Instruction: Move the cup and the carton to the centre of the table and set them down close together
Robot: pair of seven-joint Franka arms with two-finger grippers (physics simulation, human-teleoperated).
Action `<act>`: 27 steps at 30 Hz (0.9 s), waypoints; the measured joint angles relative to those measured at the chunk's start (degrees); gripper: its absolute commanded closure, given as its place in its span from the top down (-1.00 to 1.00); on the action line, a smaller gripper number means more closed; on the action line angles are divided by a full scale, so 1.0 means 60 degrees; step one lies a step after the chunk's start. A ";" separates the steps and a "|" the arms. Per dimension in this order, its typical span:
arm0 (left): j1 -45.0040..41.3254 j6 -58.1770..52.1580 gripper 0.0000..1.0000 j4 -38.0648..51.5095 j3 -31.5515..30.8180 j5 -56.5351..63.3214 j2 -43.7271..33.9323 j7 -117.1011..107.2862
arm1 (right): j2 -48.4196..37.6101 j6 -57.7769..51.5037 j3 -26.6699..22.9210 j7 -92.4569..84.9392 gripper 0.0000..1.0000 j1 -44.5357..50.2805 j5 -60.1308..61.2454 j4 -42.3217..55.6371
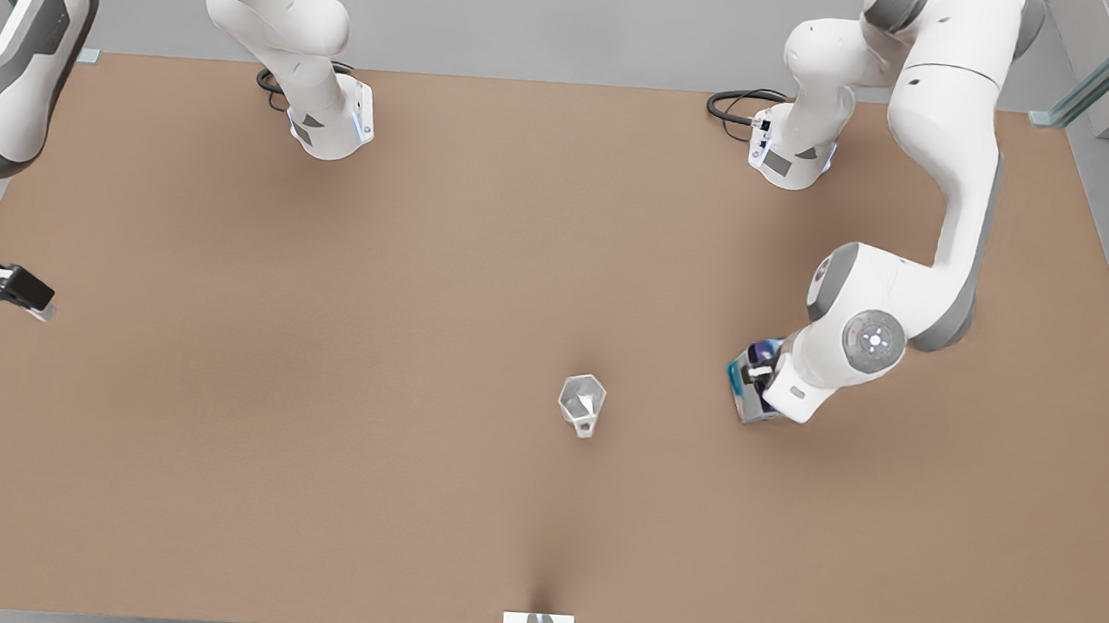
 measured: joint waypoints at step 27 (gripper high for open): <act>-0.1798 0.1302 1.00 0.0326 -0.1640 0.0137 0.1202 -0.8746 | 0.0001 0.0015 -0.0001 0.0016 1.00 -0.0096 0.0029 0.0016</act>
